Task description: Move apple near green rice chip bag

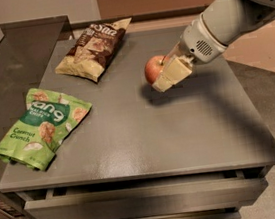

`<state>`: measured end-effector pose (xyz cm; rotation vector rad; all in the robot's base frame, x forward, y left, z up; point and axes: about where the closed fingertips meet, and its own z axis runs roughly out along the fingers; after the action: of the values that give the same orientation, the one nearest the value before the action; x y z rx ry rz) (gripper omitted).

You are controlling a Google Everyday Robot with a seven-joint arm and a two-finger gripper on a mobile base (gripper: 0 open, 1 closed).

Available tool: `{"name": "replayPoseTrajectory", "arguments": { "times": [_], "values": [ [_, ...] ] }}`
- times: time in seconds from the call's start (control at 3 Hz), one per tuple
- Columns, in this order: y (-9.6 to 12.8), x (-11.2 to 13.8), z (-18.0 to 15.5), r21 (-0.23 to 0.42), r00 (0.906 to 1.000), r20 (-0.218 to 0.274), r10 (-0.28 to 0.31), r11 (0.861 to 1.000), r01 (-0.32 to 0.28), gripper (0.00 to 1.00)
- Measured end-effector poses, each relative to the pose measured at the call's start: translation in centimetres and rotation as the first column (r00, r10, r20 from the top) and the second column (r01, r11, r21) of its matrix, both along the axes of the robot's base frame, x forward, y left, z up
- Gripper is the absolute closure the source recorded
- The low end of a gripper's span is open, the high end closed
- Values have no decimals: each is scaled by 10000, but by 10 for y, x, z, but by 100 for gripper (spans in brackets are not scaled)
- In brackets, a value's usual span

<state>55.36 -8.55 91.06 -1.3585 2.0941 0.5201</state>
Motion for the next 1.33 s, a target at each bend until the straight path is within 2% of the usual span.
{"name": "replayPoseTrajectory", "arguments": {
  "times": [0.33,0.67,1.33],
  "values": [
    [34,-37,-1,-142,9914,151,1302,9914,-1300,100],
    [66,-63,-13,-346,9733,207,2287,9731,-2280,100],
    [114,-82,-34,-592,9408,212,3384,9397,-3367,100]
  ]
}}
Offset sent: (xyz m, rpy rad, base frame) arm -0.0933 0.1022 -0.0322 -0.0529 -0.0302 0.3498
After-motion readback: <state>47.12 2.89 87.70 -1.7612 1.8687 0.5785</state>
